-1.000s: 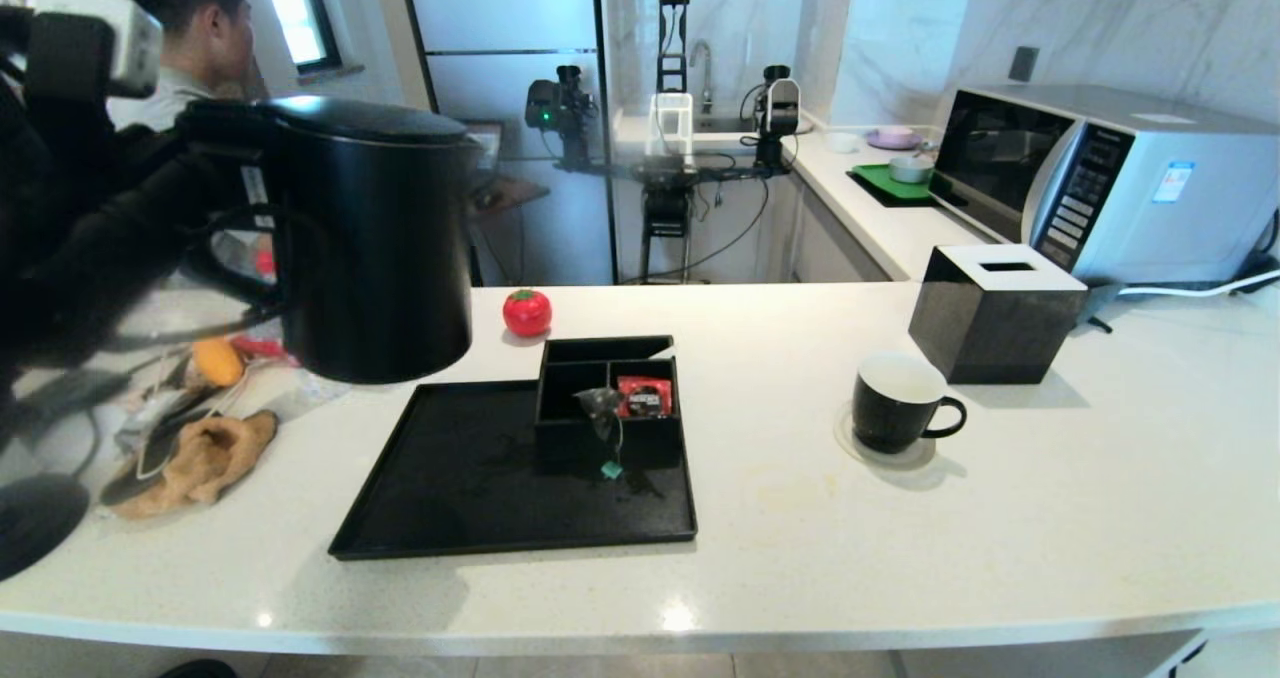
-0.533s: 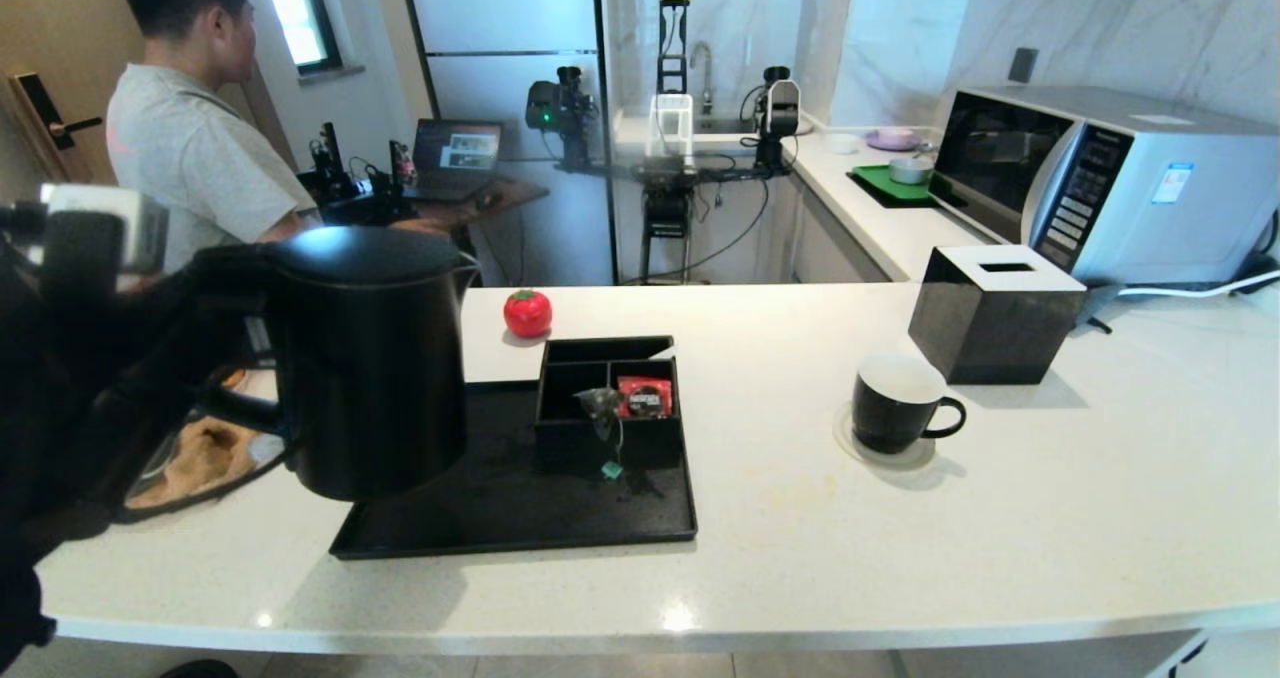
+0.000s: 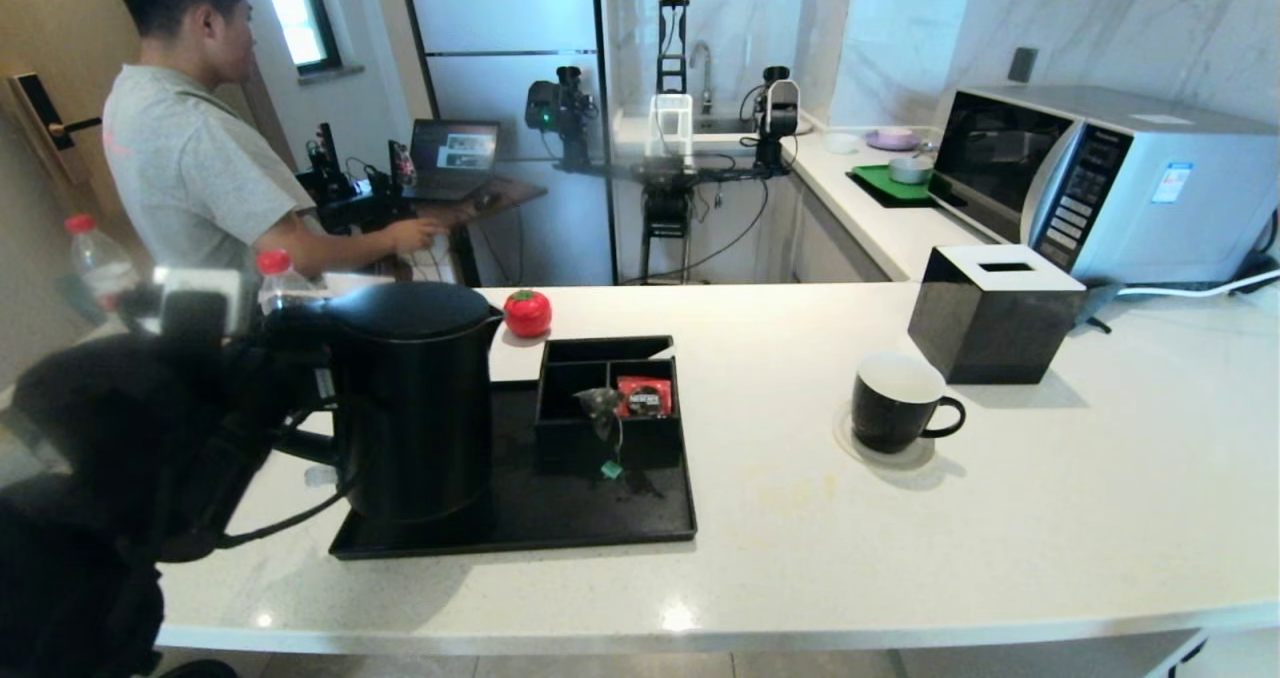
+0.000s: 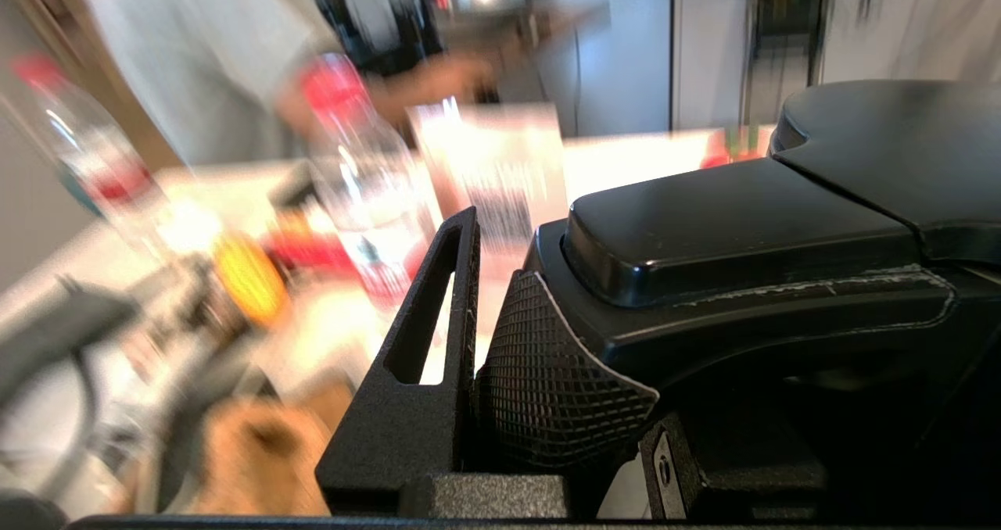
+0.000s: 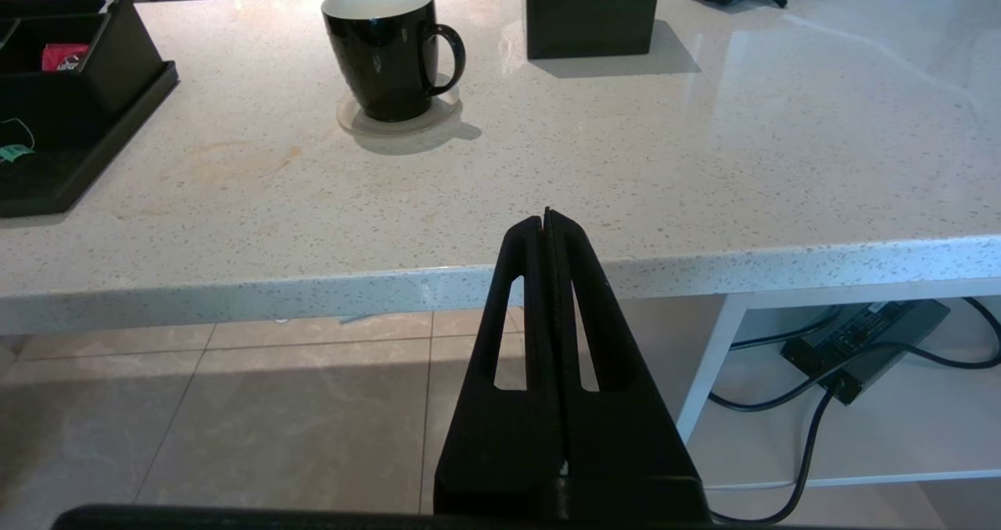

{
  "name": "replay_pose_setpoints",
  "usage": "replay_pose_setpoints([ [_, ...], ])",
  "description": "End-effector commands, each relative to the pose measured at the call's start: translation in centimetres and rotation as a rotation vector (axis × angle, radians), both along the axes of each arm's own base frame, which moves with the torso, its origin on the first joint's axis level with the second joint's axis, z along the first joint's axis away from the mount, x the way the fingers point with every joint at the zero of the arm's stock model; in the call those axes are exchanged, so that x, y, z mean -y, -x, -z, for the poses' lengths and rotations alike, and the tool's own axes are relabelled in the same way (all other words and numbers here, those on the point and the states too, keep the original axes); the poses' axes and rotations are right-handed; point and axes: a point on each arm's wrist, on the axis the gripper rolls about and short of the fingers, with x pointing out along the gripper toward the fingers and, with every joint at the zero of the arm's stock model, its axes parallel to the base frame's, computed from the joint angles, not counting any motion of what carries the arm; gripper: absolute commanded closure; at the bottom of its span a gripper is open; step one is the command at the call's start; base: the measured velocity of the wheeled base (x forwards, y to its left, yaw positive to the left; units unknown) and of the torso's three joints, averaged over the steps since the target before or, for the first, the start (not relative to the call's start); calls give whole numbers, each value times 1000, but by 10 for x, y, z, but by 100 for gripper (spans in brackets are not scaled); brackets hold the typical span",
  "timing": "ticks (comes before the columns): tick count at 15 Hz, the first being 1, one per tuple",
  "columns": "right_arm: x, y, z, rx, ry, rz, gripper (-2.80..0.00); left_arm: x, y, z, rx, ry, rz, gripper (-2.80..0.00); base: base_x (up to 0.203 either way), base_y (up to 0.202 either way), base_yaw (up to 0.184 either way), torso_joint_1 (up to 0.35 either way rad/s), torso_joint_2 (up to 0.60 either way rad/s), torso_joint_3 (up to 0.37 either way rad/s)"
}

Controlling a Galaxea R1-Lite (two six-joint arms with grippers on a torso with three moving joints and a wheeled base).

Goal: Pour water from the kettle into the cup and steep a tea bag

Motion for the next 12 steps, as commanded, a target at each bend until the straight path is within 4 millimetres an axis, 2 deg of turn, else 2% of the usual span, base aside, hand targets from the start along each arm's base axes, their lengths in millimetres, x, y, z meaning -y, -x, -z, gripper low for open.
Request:
replay_pose_setpoints([
  [1,0,0,0,-1,-1,0,0,2,-16,15,-18,4,0,0,0,0,0,0,0,0],
  [8,0,0,0,-1,-1,0,0,5,-52,31,-18,50,3,0,0,0,0,0,0,0],
  [12,0,0,0,-1,-1,0,0,7,-62,42,-32,103,7,0,0,0,0,0,0,0],
])
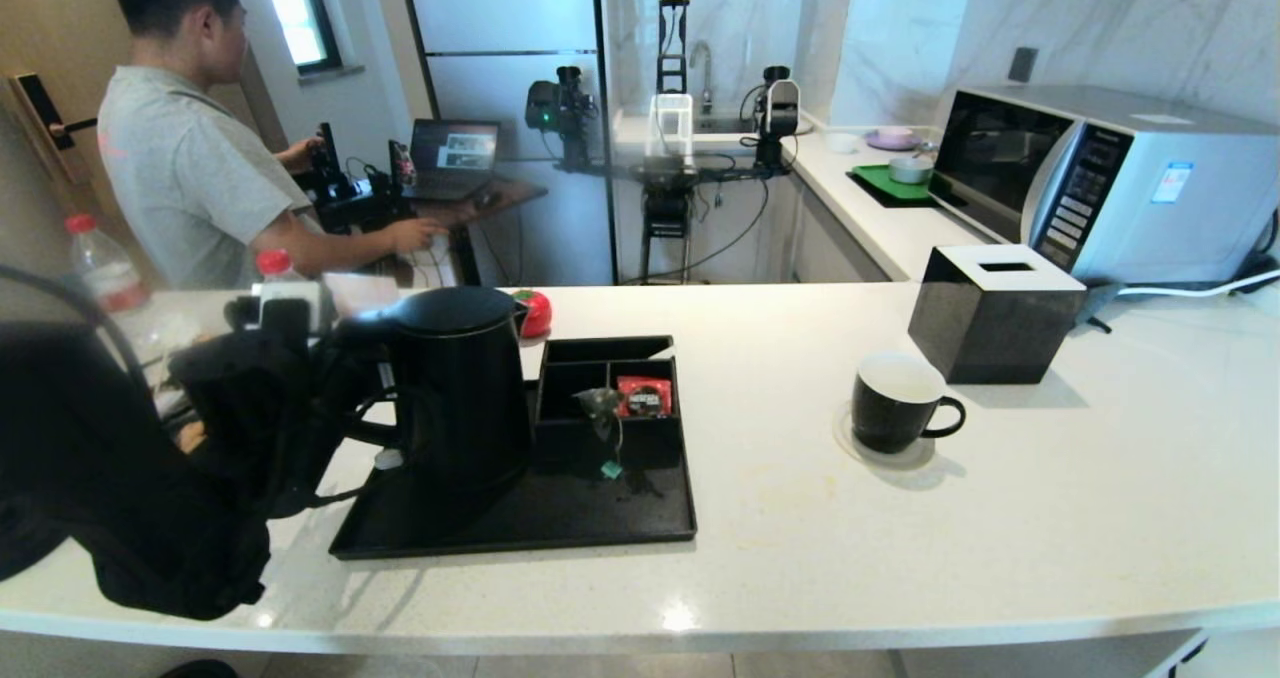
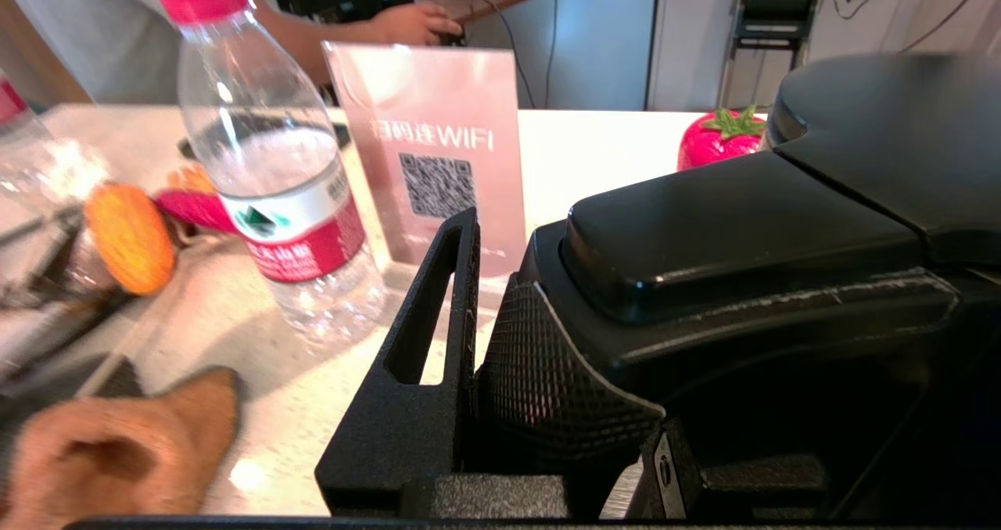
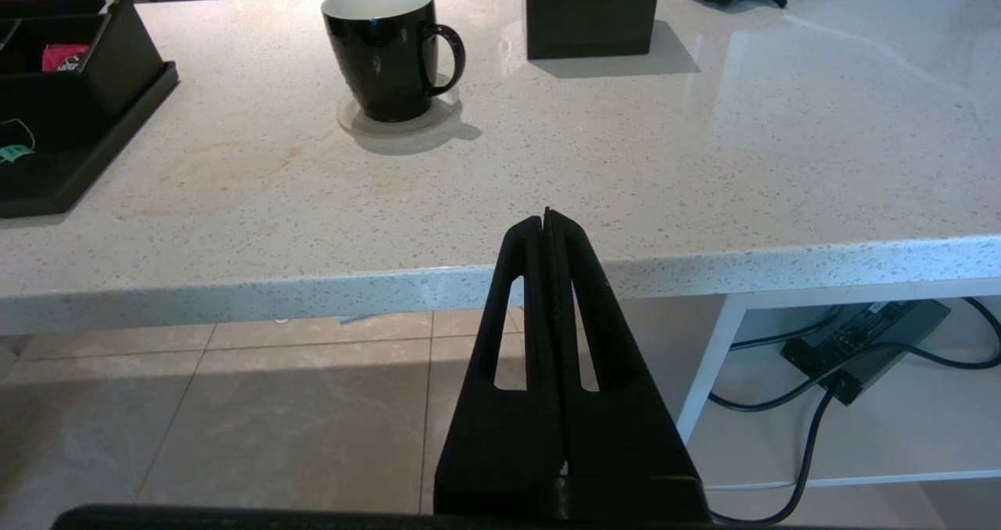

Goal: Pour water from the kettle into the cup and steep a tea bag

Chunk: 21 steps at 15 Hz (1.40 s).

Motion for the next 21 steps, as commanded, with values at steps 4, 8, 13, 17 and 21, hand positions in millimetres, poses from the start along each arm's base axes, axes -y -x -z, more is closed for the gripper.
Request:
replay_pose_setpoints([
  [4,0,0,0,-1,0,0,0,1,-3,12,-3,48,0,0,0,0,0,0,0,0],
  [8,0,0,0,-1,0,0,0,-1,-1,16,-19,50,-6,0,0,0,0,0,0,0],
  [13,0,0,0,-1,0,0,0,0,9,21,-48,84,-1,0,0,0,0,0,0,0],
  [17,0,0,0,-1,0,0,0,-1,11,18,-41,87,-4,0,0,0,0,0,0,0],
  [21,0,0,0,-1,0,0,0,0,14,14,-35,82,1,-280,0,0,0,0,0,0],
])
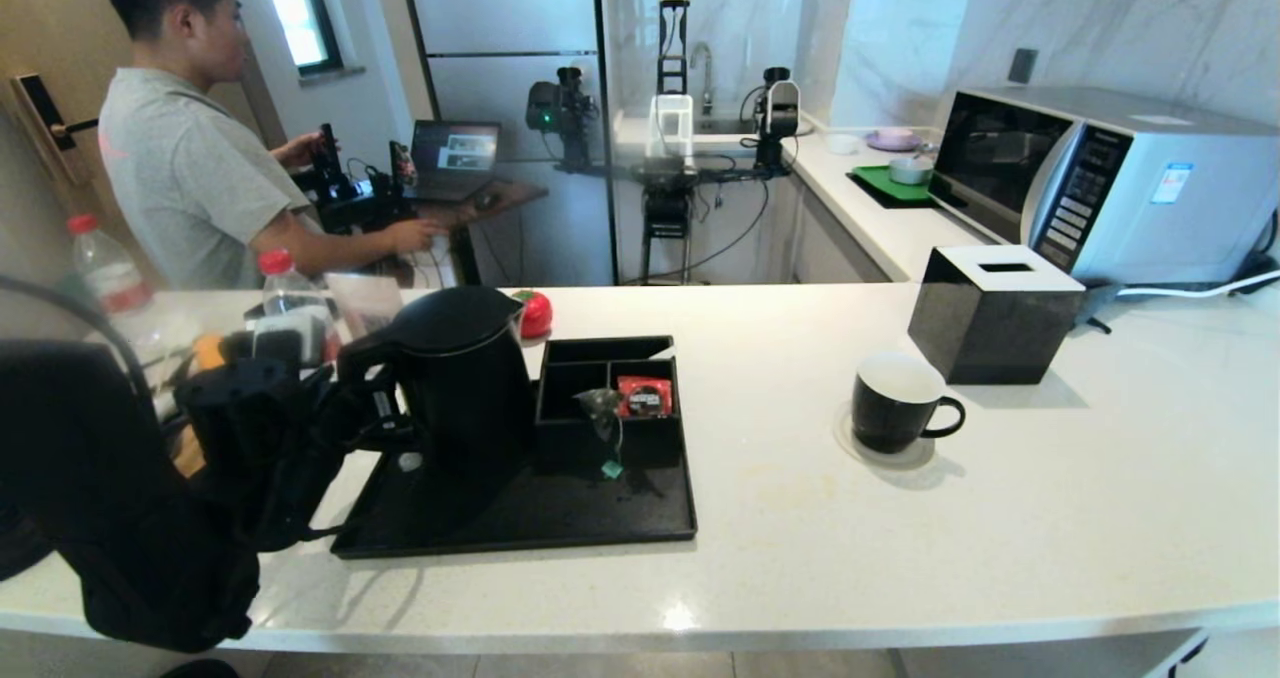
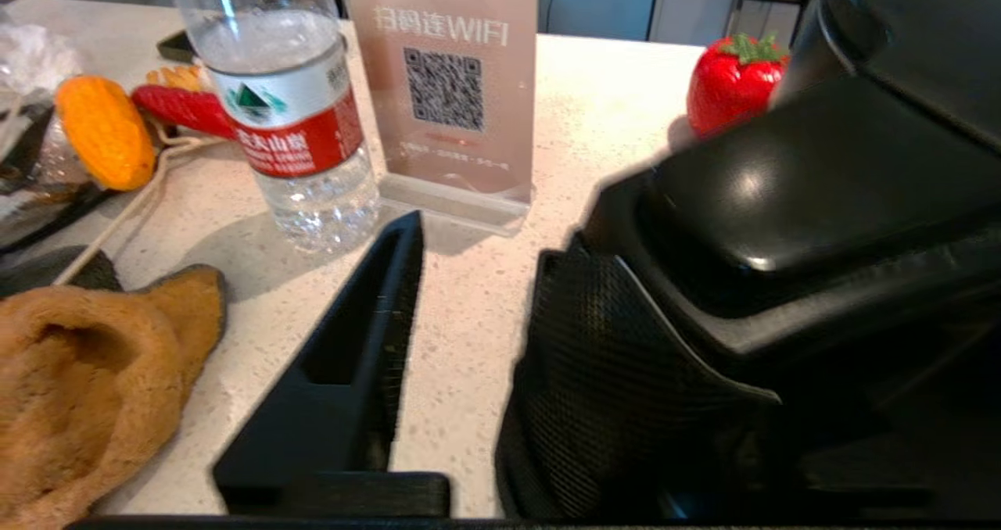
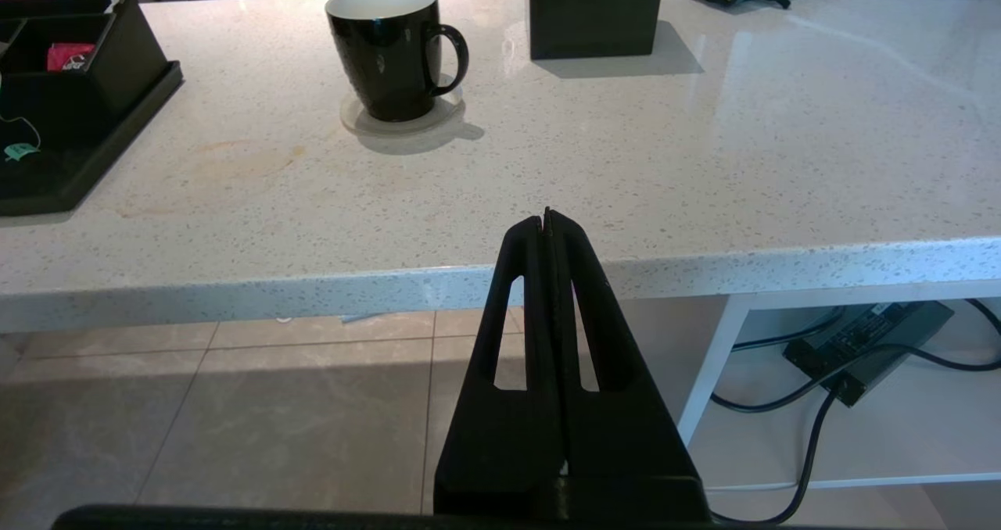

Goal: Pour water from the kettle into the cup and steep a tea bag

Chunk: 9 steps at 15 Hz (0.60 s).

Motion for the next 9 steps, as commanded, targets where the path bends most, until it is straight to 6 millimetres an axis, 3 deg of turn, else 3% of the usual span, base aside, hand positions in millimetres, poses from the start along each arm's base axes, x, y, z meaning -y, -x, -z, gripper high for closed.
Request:
replay_pose_setpoints([
  [1,0,0,0,-1,-1,0,0,0,1,-9,62,5,0,-280,0,0,0,0,0,0],
  [9,0,0,0,-1,-1,0,0,1,13,-30,125,8,7,-280,0,0,0,0,0,0],
])
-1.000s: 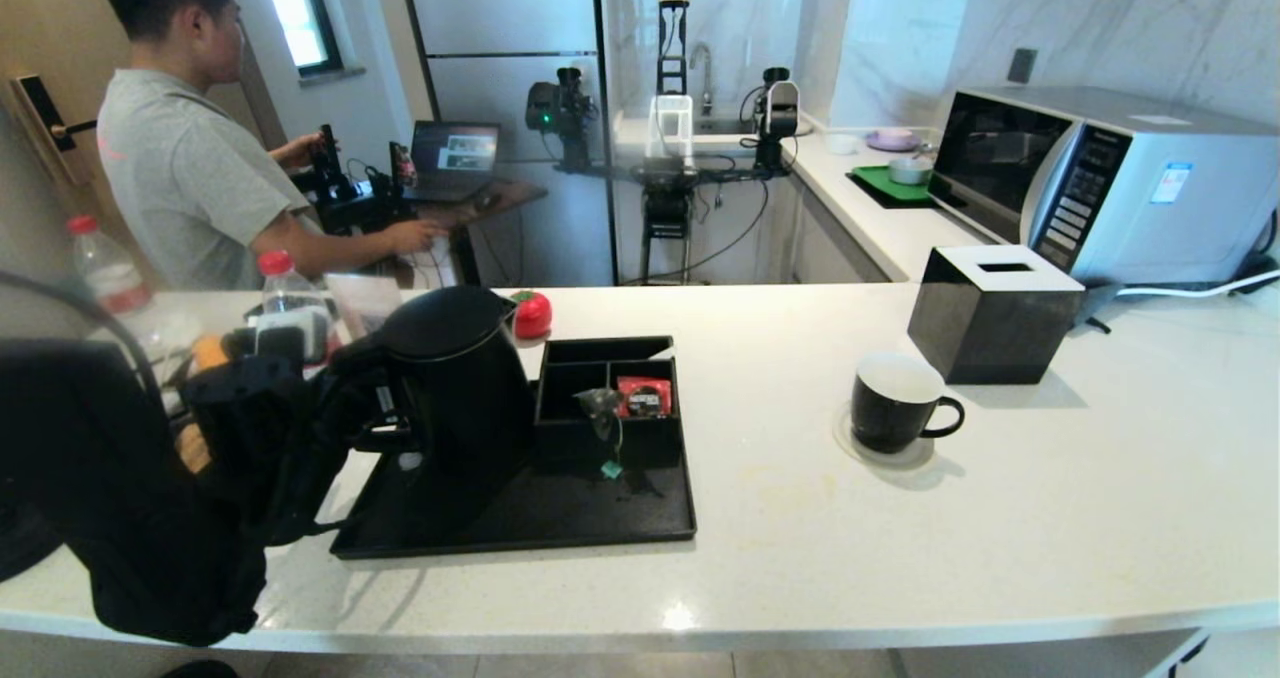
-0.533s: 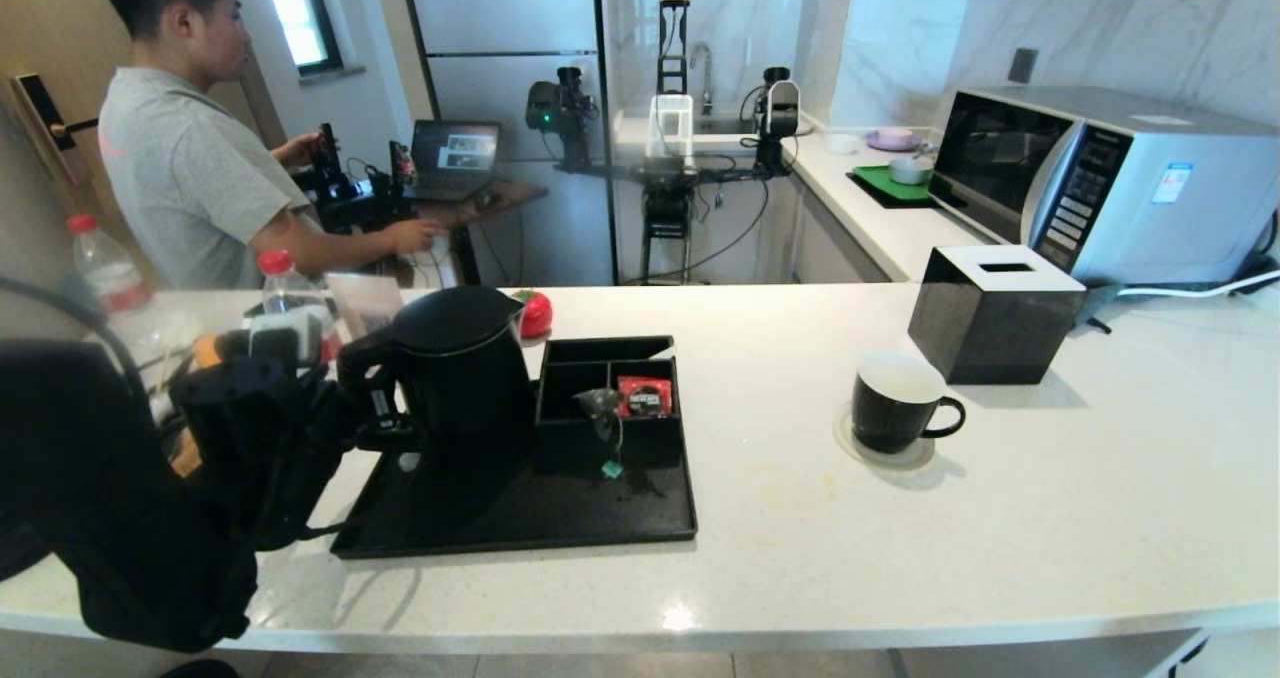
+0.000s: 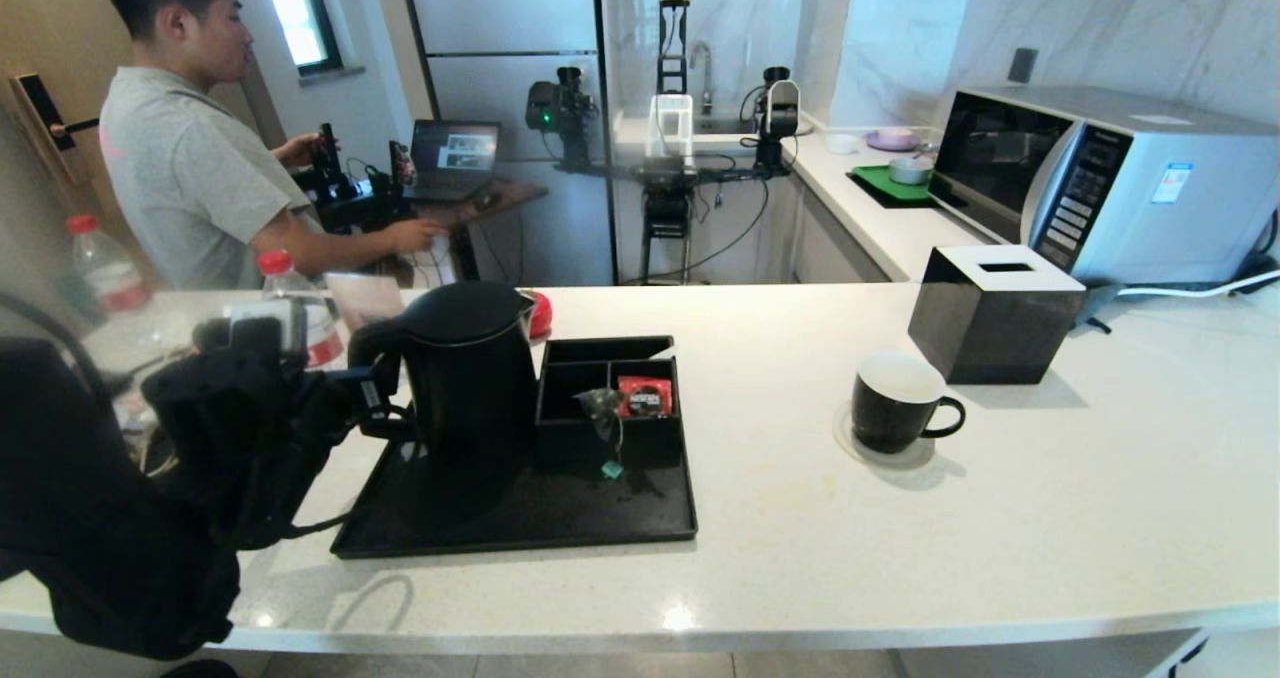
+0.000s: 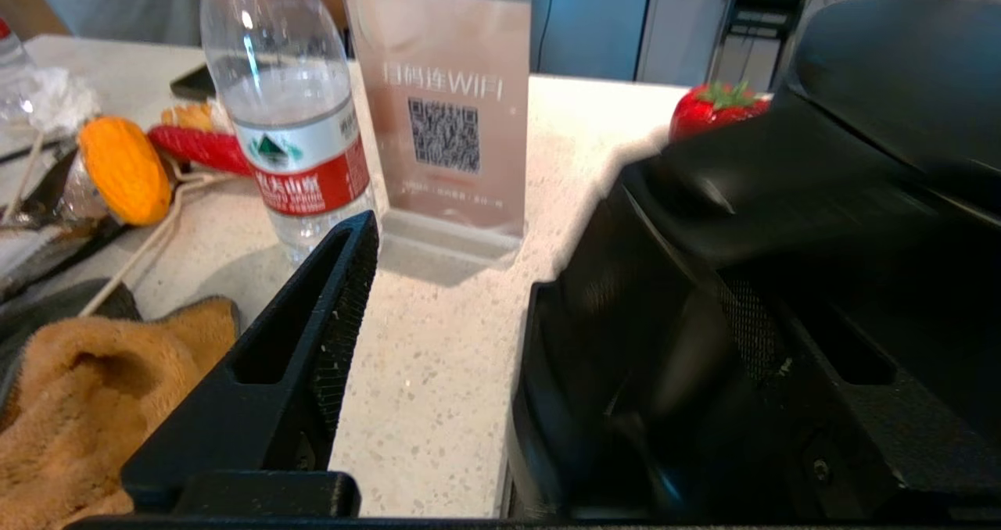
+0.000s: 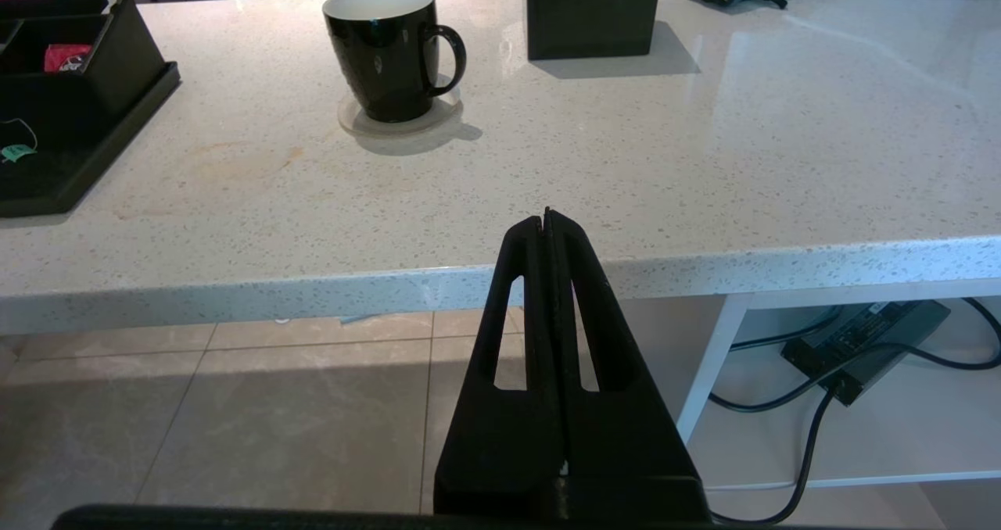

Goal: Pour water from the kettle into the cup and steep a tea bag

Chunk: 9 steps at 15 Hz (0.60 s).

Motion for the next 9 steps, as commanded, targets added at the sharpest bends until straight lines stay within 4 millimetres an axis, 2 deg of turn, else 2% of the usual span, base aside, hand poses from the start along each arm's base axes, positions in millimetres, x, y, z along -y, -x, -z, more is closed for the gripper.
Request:
replay_pose_setpoints([
  [1,0,0,0,-1,0,0,0,2,6,-13,72,8,4,-280,0,0,0,0,0,0],
  [9,0,0,0,-1,0,0,0,3,68,-11,-10,0,40,-280,0,0,0,0,0,0],
])
